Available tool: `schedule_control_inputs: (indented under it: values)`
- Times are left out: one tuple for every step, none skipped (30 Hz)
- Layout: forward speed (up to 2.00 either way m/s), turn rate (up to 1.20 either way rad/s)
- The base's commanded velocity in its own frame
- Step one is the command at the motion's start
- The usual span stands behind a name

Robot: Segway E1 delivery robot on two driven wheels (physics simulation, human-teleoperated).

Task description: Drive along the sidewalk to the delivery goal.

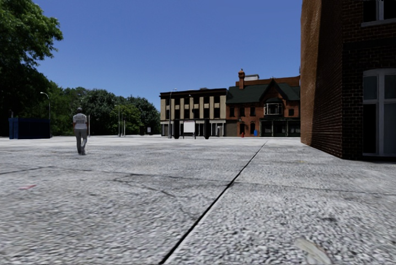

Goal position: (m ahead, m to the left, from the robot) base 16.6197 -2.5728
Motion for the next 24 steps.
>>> schedule_control_inputs:
  values:
    - [2.00, 0.00]
    - [2.00, 0.00]
    - [2.00, 0.00]
    - [2.00, 0.00]
    - [2.00, 0.00]
    - [2.00, 0.00]
    - [2.00, 0.00]
    - [2.00, 0.00]
    - [2.00, 0.00]
    - [2.00, 0.00]
    - [2.00, 0.00]
    - [2.00, 0.00]
    - [2.00, 0.00]
    - [2.00, 0.00]
    - [2.00, 0.00]
    - [2.00, 0.00]
    - [2.00, 0.00]
    - [2.00, 0.00]
    - [2.00, 0.00]
    - [2.00, 0.00]
    - [2.00, 0.00]
    - [2.00, 0.00]
    - [2.00, 0.00]
    - [2.00, 0.00]
